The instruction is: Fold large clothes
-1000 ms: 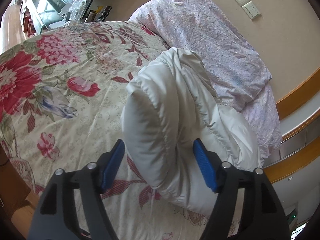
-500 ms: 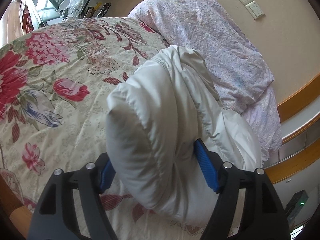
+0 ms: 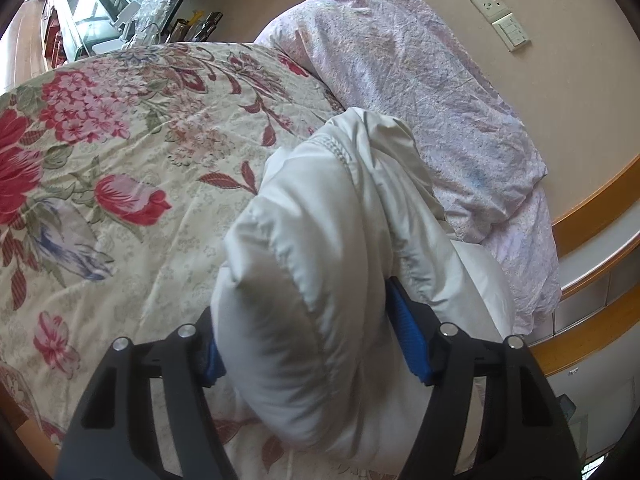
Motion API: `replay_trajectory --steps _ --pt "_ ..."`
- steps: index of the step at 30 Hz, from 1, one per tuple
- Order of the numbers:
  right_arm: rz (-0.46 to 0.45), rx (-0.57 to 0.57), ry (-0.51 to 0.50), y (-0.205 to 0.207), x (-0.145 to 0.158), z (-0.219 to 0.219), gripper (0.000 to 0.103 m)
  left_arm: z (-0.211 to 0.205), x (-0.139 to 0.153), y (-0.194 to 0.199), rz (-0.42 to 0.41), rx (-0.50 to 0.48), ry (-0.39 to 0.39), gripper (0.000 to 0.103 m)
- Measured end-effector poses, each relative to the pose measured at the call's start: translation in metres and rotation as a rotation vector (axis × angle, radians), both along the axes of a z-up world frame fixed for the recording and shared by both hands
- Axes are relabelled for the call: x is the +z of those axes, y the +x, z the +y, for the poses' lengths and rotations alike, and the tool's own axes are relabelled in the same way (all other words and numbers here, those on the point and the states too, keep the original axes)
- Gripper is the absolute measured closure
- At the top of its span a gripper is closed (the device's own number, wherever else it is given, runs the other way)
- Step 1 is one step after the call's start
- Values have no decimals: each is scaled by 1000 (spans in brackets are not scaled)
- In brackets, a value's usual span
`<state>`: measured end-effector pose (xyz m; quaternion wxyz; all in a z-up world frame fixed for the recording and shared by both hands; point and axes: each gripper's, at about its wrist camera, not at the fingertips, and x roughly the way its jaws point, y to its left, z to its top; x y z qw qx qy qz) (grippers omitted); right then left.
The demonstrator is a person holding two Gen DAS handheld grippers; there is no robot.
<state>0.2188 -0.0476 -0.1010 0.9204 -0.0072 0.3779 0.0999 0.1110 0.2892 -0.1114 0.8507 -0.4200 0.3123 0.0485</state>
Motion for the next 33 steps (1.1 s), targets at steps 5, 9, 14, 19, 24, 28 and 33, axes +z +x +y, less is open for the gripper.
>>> replay_trajectory --steps 5,9,14,19,24,28,33 --pt "15 4 -54 5 -11 9 54 -3 8 3 -20 -1 29 54" --pt "12 -10 -66 5 -17 12 54 -9 27 3 -55 -26 81 70" --pt "11 -16 -71 4 -18 12 54 -25 61 1 -123 -73 159 74" --pt "8 -21 -73 4 -18 13 54 -58 107 0 -234 -153 224 74" --pt "7 -27 -65 6 -18 11 54 -106 143 2 -334 -267 261 74" --pt "13 -26 -49 8 -18 8 54 -151 163 8 -395 -382 252 74" --pt "2 8 -8 7 -14 -6 55 -204 174 16 -418 -476 265 72"
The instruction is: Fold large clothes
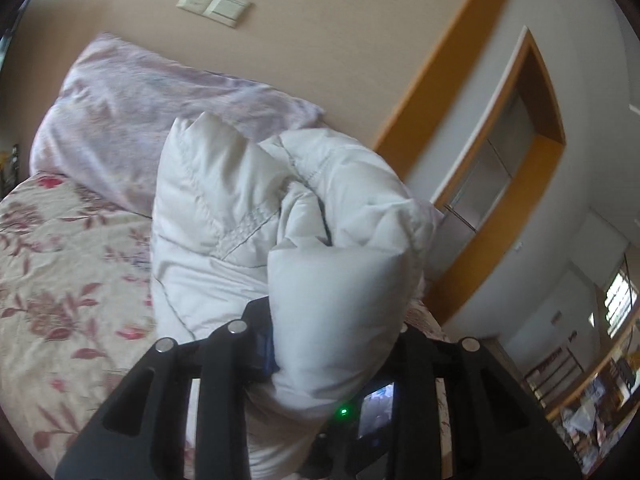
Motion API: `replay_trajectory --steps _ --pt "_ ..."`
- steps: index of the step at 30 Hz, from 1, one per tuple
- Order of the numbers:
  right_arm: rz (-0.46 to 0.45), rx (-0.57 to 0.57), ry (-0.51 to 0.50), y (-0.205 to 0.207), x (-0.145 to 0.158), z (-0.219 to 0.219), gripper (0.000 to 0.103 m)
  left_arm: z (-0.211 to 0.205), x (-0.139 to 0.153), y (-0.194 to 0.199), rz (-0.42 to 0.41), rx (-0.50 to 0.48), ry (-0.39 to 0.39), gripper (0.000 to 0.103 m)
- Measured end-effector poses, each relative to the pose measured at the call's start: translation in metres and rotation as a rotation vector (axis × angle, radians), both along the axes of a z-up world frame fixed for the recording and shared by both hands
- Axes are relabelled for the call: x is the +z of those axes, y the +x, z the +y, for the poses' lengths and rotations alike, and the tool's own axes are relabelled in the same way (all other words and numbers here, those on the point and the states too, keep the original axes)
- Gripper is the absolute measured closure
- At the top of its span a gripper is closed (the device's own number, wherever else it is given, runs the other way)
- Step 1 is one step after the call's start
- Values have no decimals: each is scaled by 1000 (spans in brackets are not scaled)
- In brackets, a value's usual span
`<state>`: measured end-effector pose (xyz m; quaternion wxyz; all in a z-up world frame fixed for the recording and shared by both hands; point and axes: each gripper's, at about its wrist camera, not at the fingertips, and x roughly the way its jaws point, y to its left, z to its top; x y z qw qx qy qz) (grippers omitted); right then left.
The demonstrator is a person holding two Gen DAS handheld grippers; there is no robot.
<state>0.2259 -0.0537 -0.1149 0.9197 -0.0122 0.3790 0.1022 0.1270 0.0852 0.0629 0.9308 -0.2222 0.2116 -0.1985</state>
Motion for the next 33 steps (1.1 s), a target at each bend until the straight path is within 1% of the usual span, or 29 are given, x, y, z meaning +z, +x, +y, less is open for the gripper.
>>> replay_trajectory --steps 3,6,9,11,13,15,20,22,25,28,30,32,33 --pt "-14 21 53 -13 9 -21 55 -21 5 1 -5 -17 25 72" --pt "-89 14 59 -41 23 -47 55 -34 7 2 2 -30 36 72" --pt "-164 -46 50 -65 36 -81 55 -49 6 4 5 -42 56 72" --pt "-190 -105 37 -76 40 -104 54 -61 6 4 6 -55 72 72" --pt "-188 -161 22 -81 40 -122 54 -75 5 4 10 -75 85 71" --pt "-166 -203 22 -82 36 -141 54 -90 3 4 18 -98 96 71" --pt "-141 -248 46 -84 25 -165 54 -132 -7 13 51 -184 118 70" --pt "-142 -256 58 -89 21 -171 54 -149 -14 18 72 -219 127 70" --pt "-142 -268 75 -96 18 -179 52 -182 -31 26 124 -291 157 69" --pt "-137 -282 108 -99 14 -187 50 -213 -49 34 179 -361 203 68" --pt "-134 -290 136 -101 11 -192 49 -230 -60 39 226 -414 229 65" --pt "-130 -293 149 -102 10 -194 49 -238 -66 43 264 -443 229 63" --pt "-127 -294 157 -103 9 -195 49 -240 -65 43 266 -455 232 56"
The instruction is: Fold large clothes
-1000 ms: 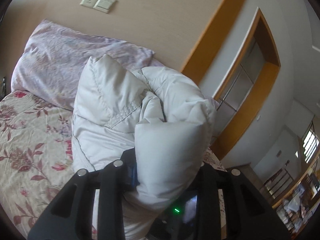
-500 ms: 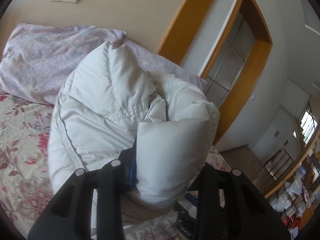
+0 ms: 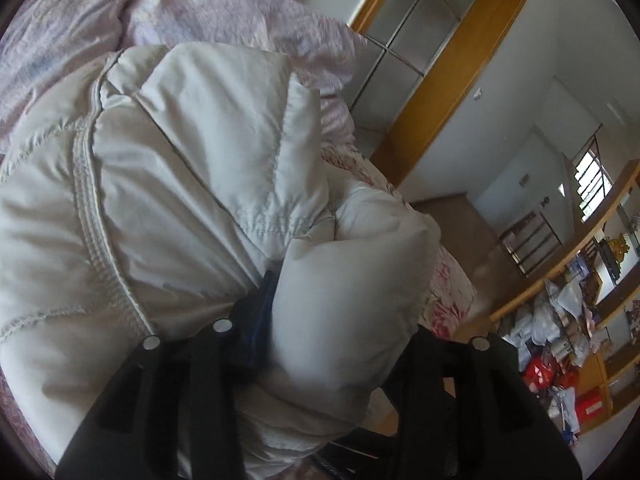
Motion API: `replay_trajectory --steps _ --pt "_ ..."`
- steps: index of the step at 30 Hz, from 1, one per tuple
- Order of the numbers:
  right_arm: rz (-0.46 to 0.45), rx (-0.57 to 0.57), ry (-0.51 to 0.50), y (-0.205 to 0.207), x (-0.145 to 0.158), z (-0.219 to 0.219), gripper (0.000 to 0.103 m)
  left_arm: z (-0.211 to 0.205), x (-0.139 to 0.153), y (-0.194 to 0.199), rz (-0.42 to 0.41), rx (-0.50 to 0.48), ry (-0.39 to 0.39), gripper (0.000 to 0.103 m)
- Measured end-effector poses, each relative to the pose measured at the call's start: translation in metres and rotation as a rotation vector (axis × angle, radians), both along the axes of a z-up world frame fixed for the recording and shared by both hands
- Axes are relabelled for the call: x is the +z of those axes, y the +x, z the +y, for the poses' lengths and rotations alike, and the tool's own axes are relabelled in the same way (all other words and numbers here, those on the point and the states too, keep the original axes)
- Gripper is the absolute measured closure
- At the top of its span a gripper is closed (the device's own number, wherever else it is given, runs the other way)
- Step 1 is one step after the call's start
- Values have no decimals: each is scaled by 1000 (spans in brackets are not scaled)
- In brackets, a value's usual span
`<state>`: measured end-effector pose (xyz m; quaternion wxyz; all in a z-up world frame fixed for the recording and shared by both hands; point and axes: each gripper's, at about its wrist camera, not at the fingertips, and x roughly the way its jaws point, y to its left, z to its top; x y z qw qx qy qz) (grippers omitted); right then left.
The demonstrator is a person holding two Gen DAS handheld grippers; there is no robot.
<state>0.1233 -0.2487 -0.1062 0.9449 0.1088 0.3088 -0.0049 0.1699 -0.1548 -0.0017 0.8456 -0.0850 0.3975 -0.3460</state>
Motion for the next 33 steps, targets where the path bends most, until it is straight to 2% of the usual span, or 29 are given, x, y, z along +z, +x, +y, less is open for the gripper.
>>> replay_trajectory --steps 1,3,5,9,11,13,17,19,21,24,33 --pt "0 2 8 -1 0 -1 49 1 4 -2 4 -21 -22 51" --pt "-2 3 23 -1 -1 -2 48 6 14 0 12 -44 -61 33" --pt "0 3 27 0 -2 -3 47 13 29 -8 -7 -61 -92 25" --pt "0 0 27 0 -3 -2 46 35 61 -26 -59 -75 -139 15" --pt "3 -2 32 1 -3 -2 46 48 75 -32 -105 -40 -134 12" --pt "5 -3 34 1 -3 -3 45 67 82 -31 -149 41 -93 12" --pt "8 -5 35 2 -3 -5 45 99 73 -7 -192 224 43 12" --pt "9 -5 38 3 -4 -6 44 114 58 10 -224 354 162 12" --pt "11 -7 39 3 -4 -6 44 127 43 26 -213 406 212 13" --pt "11 -8 35 3 -5 -6 42 139 21 43 -147 403 215 13" --pt "4 -5 26 1 -5 -8 41 102 -5 55 -122 375 256 13"
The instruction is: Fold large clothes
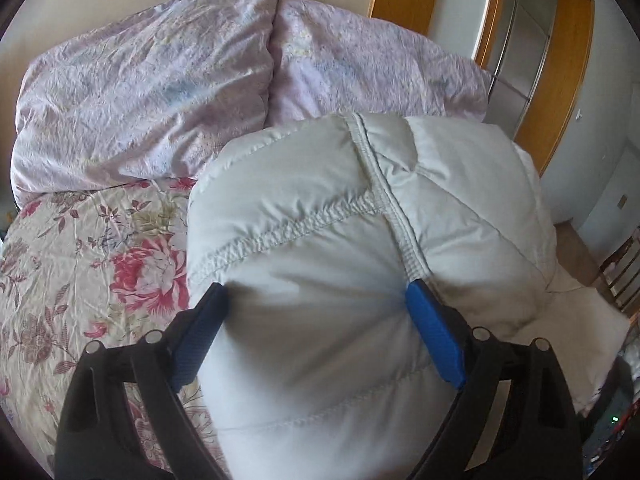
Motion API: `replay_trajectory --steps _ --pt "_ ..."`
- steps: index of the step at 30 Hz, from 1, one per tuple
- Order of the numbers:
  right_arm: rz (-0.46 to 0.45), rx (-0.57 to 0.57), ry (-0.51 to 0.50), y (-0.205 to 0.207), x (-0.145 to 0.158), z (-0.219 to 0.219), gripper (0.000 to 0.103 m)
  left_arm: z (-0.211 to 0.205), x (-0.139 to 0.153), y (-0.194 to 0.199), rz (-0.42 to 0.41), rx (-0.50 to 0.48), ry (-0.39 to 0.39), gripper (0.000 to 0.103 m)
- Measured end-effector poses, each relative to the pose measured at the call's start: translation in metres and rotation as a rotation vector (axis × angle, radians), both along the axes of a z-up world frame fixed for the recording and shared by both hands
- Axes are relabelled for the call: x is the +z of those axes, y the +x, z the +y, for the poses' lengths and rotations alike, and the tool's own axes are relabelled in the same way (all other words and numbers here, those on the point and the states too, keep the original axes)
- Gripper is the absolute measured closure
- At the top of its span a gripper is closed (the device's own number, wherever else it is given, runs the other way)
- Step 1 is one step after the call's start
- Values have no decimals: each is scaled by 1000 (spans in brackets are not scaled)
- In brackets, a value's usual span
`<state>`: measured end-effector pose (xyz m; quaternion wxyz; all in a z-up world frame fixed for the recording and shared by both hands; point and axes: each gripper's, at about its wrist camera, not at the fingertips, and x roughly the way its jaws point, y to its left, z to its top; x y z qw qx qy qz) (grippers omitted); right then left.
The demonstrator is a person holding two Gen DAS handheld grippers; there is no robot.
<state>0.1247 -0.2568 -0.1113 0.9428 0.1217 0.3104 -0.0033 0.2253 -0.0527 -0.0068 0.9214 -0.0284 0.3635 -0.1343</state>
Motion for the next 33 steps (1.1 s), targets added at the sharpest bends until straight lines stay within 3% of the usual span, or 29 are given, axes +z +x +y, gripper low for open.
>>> replay_trajectory --steps 9,13,16,20,22,26,33 --pt "-38 -98 -39 -19 11 -32 41 -25 -14 9 -4 11 55 12" --pt "-124 -163 -7 -37 47 -65 44 -32 -16 12 -14 8 72 11" --pt "-214 -111 -31 -42 91 -61 45 -33 -17 13 -16 8 73 10" --pt "-262 20 -59 -26 128 -35 46 -34 -19 13 -22 10 72 10" --pt "-252 90 -22 -6 145 -21 47 -34 -18 13 -25 9 75 10" --pt "-193 199 69 38 159 -1 59 -33 -18 13 -26 8 76 10" --pt "-80 225 141 100 150 16 72 -34 -18 13 -32 9 68 10"
